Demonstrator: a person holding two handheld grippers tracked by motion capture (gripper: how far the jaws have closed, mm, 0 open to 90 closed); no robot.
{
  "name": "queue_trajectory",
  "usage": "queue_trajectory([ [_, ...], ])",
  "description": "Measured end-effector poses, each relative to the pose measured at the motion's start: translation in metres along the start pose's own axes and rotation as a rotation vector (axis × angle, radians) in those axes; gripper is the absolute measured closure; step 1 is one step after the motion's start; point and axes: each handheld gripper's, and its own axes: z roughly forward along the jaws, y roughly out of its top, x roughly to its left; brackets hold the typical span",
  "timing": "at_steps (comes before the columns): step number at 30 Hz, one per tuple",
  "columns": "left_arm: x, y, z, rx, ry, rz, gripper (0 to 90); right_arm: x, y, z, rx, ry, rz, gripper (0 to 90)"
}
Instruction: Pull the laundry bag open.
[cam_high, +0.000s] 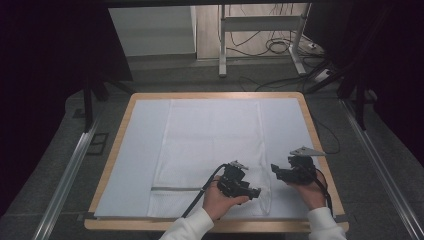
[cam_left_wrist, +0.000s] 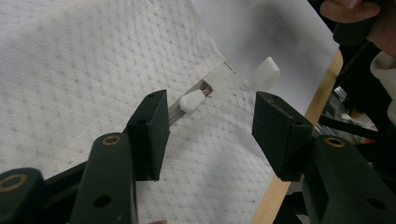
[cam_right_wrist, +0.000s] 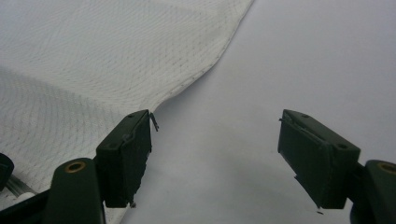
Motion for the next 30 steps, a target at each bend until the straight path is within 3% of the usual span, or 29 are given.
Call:
queue_trajectory([
  [22, 0.003, 0.004, 0.016, 0.030, -0.043, -0.032, 46.7, 0.002, 0.002, -0.002, -0.002, -0.008, -0.015, 25.9],
  [30, 0.006, 0.006, 0.018, 0.032, -0.038, -0.044, 56.8, 0.002, 0.001, -0.001, 0.001, -0.008, -0.013, 25.9],
])
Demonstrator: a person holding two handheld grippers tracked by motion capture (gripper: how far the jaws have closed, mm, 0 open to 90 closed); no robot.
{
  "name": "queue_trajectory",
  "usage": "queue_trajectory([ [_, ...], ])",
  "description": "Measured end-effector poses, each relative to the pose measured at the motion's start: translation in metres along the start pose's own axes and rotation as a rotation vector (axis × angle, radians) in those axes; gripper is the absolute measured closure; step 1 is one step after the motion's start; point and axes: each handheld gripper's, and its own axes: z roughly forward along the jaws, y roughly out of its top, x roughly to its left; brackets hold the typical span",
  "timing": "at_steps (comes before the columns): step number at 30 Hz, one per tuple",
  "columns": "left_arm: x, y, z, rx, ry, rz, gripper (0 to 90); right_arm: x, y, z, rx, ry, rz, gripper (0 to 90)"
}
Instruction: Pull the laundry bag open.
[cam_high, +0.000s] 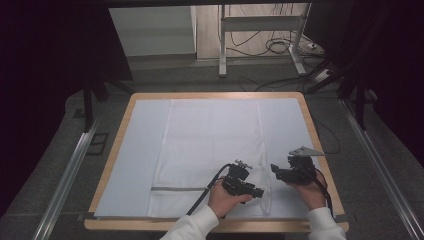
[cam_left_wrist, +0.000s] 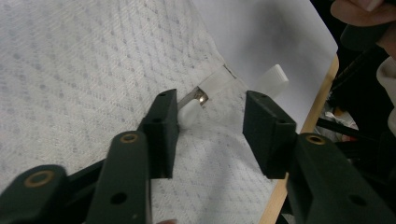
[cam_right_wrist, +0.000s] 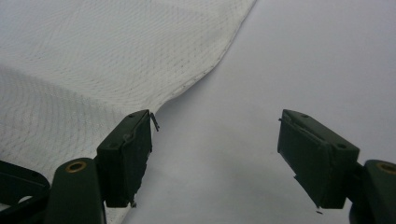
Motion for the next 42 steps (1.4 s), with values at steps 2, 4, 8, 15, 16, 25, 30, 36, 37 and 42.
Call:
queue_trajectory([
  [2, 0.0000, 0.0005, 0.0007, 0.000, 0.000, 0.001, 59.1, 0.0002, 0.0000, 0.0002, 0.002, 0.000, 0.001, 25.9],
  [4, -0.0003, 0.0010, 0.0017, -0.001, 0.002, -0.001, 60.9, 0.0004, -0.0002, 0.0004, 0.004, 0.001, -0.001, 25.9],
  [8, 0.0004, 0.0031, 0.0021, 0.011, 0.003, -0.001, 62.9, 0.0001, -0.0003, 0.0000, 0.002, 0.000, 0.000, 25.9],
  [15, -0.0008, 0.0044, 0.0044, 0.010, 0.018, 0.009, 68.8, -0.0014, -0.0009, -0.0005, 0.003, -0.002, 0.001, 25.9],
  [16, -0.0013, 0.0044, 0.0046, 0.010, 0.023, 0.014, 69.4, -0.0013, -0.0009, -0.0004, 0.003, -0.001, 0.000, 25.9],
  [25, -0.0056, 0.0063, 0.0088, 0.012, 0.065, 0.044, 78.5, -0.0013, -0.0009, -0.0015, -0.003, -0.009, -0.001, 25.9],
  [30, -0.0039, 0.0065, 0.0096, 0.009, 0.065, 0.049, 84.2, -0.0015, -0.0017, -0.0017, -0.001, -0.009, -0.002, 25.9],
  [36, -0.0044, 0.0054, 0.0092, 0.003, 0.068, 0.059, 85.8, -0.0023, -0.0016, -0.0023, -0.005, -0.009, -0.001, 25.9],
  [37, -0.0043, 0.0054, 0.0091, 0.003, 0.068, 0.060, 85.8, -0.0022, -0.0016, -0.0026, -0.006, -0.008, -0.001, 25.9],
  [42, -0.0035, 0.0051, 0.0077, 0.005, 0.059, 0.066, 86.1, -0.0022, -0.0016, -0.0027, -0.004, -0.005, -0.002, 25.9],
])
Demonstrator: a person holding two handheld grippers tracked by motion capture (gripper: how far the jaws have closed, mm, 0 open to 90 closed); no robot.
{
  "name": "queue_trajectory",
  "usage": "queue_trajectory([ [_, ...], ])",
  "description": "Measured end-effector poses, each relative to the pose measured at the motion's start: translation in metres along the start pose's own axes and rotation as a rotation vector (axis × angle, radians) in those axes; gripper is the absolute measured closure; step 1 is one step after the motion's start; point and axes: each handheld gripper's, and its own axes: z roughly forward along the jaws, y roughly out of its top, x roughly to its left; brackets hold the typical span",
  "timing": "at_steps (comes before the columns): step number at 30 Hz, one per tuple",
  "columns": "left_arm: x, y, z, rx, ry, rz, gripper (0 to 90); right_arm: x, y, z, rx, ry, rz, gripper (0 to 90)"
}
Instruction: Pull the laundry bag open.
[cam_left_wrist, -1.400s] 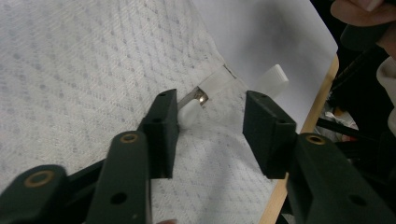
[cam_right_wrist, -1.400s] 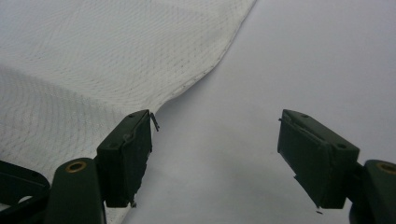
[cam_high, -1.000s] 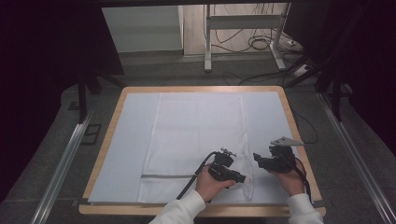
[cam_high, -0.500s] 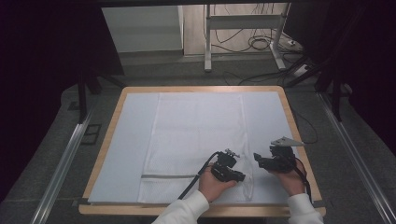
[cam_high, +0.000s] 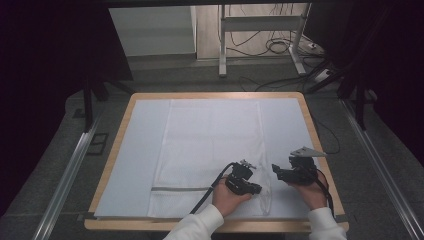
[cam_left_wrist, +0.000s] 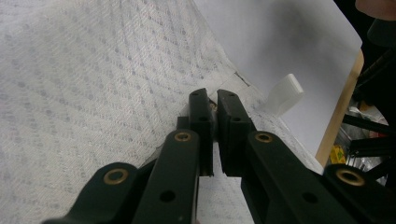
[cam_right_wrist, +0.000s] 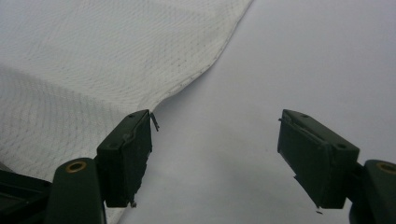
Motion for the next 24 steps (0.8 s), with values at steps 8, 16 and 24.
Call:
queue_trajectory([
  [8, 0.001, -0.002, -0.003, -0.016, -0.015, 0.008, 86.3, -0.003, 0.001, -0.003, -0.005, 0.052, 0.034, 25.9],
  [16, 0.001, -0.002, -0.015, -0.051, -0.035, 0.012, 86.6, -0.004, 0.000, -0.005, -0.005, 0.060, 0.043, 25.8],
  [24, 0.003, -0.003, -0.024, -0.069, -0.049, 0.011, 86.6, -0.005, 0.000, -0.006, -0.006, 0.061, 0.047, 25.8],
])
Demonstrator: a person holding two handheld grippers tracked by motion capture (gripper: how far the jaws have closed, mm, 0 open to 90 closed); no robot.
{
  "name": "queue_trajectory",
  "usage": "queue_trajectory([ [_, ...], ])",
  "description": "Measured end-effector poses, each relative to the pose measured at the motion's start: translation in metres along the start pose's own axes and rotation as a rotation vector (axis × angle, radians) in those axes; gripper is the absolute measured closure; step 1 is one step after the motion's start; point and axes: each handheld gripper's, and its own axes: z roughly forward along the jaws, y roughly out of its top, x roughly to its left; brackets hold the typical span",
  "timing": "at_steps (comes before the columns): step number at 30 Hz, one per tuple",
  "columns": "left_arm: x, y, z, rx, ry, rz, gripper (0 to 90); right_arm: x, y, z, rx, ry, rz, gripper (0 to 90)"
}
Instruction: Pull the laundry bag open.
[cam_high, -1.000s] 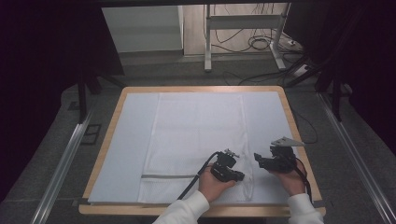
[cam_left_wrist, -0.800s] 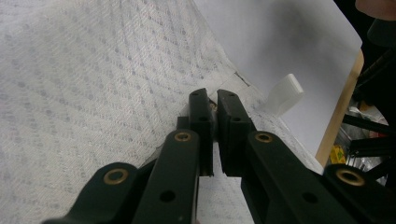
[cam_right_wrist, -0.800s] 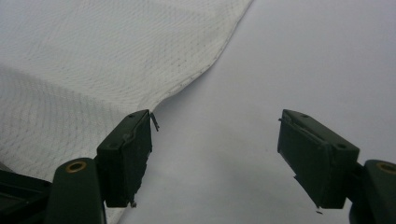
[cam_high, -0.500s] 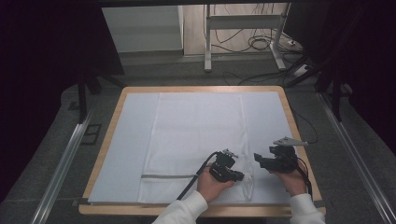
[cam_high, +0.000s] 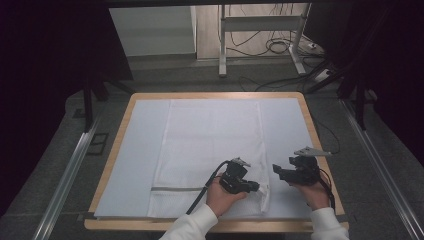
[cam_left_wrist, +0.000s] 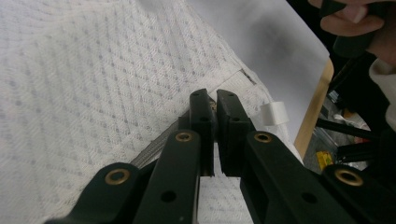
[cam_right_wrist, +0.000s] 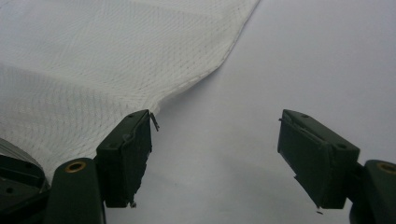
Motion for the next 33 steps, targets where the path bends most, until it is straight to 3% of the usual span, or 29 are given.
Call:
queue_trajectory([
  [16, 0.006, -0.002, -0.019, -0.045, -0.017, -0.002, 86.6, 0.002, 0.001, -0.002, 0.001, 0.023, 0.001, 25.0],
  [33, 0.012, -0.004, -0.033, -0.073, -0.022, -0.017, 86.6, 0.004, 0.006, -0.005, 0.024, 0.136, 0.096, 21.0],
])
